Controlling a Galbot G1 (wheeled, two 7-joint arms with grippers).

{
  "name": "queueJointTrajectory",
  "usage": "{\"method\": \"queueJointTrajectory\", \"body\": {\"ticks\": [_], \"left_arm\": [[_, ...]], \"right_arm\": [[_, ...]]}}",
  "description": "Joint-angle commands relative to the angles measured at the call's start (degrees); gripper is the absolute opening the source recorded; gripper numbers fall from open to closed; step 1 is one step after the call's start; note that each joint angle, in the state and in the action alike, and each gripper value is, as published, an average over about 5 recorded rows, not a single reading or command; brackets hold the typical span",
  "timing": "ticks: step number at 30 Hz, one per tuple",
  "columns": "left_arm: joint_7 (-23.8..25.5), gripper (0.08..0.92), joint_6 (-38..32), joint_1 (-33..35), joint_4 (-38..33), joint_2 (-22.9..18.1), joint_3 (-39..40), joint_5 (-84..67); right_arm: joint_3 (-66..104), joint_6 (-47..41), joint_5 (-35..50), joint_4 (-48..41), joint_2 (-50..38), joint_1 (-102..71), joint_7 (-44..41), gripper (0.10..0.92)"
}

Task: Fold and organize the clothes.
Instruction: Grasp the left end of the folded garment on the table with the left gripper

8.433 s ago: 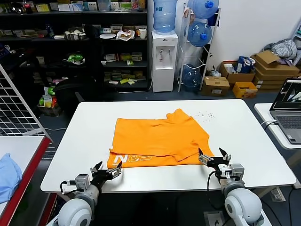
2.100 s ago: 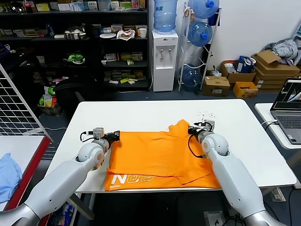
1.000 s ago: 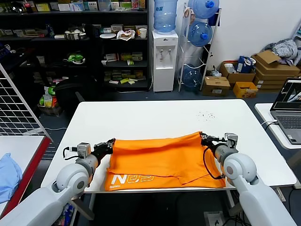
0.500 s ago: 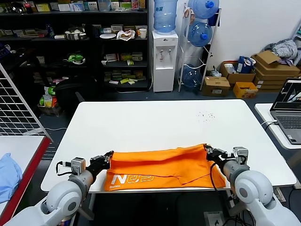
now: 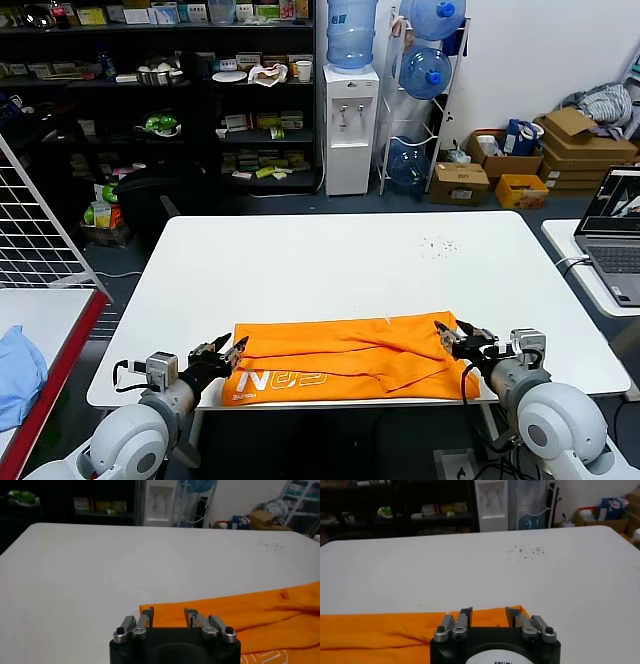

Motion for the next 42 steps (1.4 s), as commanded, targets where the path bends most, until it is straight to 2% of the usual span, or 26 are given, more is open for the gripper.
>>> {"method": "queueJointTrajectory", "body": {"ticks": [1,8,11,16,25,29,34,42], "left_arm": [[0.06,0.510,-0.52,3.03,0.93,-1.06,-0.79,0.86],[0.21,0.709,-1.47,2.74,4.23,-4.34,-0.95,0.65],[0.43,0.796,-2.45,2.74,5.30,-5.89,-1.43,0.68],[0.54,0.908,-4.07,3.33,6.34,-8.39,-1.96,1.37],[1.03,0.921,-6.15,4.42,6.38,-9.60,-1.10,5.17],[1.92,0.863,-8.47,5.52,7.10,-10.27,-1.04,8.24],[3.04,0.718,-11.27,6.18,8.78,-11.39,-1.13,11.06],[2.97,0.484,-11.76,6.62,10.14,-12.34,-1.14,11.29]], "right_arm": [[1.92,-0.27,-0.45,1.32,-0.11,-1.99,-0.30,0.647],[1.84,-0.17,-0.57,1.01,0.19,-1.87,-0.36,0.845],[2.15,-0.06,-0.64,0.89,0.39,-2.12,-0.45,0.904],[2.62,0.10,-0.88,0.68,0.79,-2.68,-0.57,0.920],[2.71,0.20,-0.90,0.29,0.96,-2.47,-0.55,0.921],[2.70,0.29,-1.00,0.17,1.11,-2.60,-0.66,0.921],[2.62,0.34,-1.10,0.13,1.13,-2.66,-0.73,0.921],[2.77,0.33,-1.13,0.41,1.08,-2.92,-0.67,0.921]]}}
